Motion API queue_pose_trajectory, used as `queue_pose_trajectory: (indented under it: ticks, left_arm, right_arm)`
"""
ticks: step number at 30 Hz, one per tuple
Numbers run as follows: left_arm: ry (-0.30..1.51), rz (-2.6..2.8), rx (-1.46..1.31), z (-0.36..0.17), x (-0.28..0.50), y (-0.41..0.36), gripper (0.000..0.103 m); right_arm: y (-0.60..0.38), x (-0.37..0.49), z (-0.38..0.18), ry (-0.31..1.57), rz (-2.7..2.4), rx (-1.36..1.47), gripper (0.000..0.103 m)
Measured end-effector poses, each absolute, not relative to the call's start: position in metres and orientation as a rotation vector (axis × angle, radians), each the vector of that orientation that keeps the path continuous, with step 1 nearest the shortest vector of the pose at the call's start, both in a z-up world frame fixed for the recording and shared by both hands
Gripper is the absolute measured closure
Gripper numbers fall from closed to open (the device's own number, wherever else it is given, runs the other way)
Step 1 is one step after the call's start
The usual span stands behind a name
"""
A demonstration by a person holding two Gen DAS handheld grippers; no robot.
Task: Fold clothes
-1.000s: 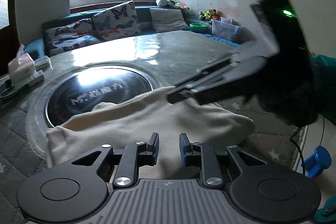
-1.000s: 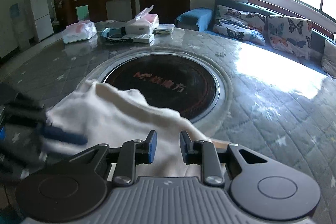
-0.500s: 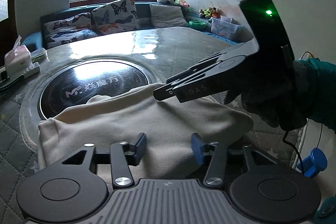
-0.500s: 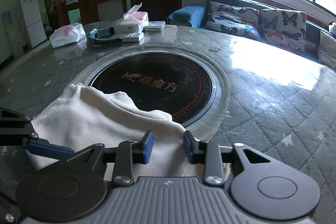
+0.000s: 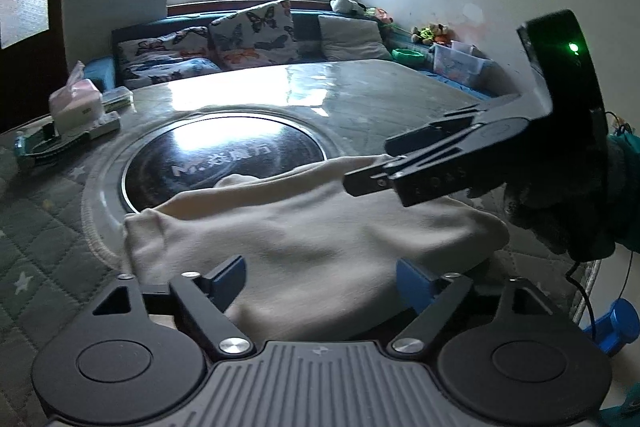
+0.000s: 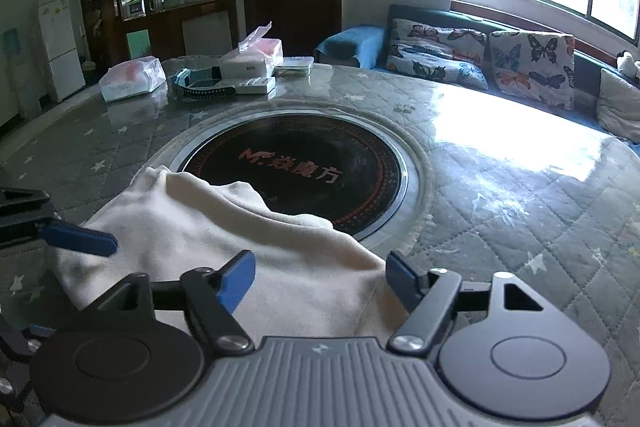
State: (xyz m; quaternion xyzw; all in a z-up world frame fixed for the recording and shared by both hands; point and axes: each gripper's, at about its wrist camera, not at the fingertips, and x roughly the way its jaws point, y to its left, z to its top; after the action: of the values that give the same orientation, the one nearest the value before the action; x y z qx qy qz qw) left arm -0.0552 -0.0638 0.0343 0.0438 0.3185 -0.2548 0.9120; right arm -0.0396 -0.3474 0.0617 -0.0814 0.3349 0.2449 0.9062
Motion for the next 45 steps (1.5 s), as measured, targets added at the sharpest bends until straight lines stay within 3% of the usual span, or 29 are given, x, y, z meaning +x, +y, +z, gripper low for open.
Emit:
queue_pose_trajectory:
  ticks: [6, 12, 45]
  left_arm:
    - [0.627, -0.487, 0.077, 0.039, -0.062, -0.053, 0.000]
    - [0.607, -0.428, 0.060, 0.043, -0.066, -0.036, 0.000]
    - [0.713, -0.211, -0.039, 0.023, -0.052, 0.007, 0.000]
  right_arm:
    - [-0.349, -0.050, 0.066, 0.664, 0.502, -0.148, 0.014]
    - [-0.352, -0.064, 0.075, 0.618, 0.488, -0.124, 0.000]
    - [-0.319, -0.106, 0.050, 0.665, 0.538, -0.197, 0.000]
